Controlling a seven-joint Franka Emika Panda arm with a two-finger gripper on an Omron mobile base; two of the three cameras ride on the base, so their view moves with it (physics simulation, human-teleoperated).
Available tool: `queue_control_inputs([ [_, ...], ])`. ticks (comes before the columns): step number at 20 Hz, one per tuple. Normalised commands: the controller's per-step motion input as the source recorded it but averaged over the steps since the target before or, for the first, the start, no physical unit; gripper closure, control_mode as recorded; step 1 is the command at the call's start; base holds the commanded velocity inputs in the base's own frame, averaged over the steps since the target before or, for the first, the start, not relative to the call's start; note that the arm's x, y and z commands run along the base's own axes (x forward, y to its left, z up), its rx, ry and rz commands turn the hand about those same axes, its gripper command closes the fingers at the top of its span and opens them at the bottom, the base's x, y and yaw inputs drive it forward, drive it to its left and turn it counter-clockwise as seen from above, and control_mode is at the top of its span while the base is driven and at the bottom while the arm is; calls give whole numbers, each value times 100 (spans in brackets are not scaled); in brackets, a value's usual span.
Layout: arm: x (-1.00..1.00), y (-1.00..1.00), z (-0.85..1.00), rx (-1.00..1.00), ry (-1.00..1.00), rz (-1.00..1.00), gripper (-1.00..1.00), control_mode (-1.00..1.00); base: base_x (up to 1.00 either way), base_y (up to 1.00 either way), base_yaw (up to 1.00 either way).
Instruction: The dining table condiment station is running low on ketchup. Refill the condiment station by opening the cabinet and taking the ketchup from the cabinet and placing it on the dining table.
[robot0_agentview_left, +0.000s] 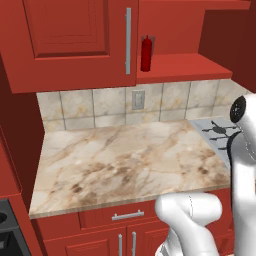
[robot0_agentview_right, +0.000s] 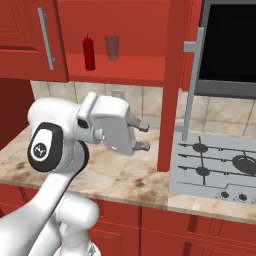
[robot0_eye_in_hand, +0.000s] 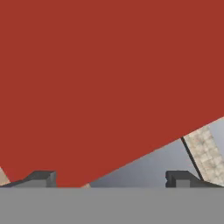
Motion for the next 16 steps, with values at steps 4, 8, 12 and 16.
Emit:
queue_control_inputs([
  [4,-24,74,11,2,-37,13,-100,-100,0,0,0],
  [8,-1,89,14,4,-29,16,-100,-100,0,0,0],
  [12,0,90,27,6,-20,23,-100,-100,0,0,0],
  [16,0,70,48,8,-12,38,-100,-100,0,0,0],
])
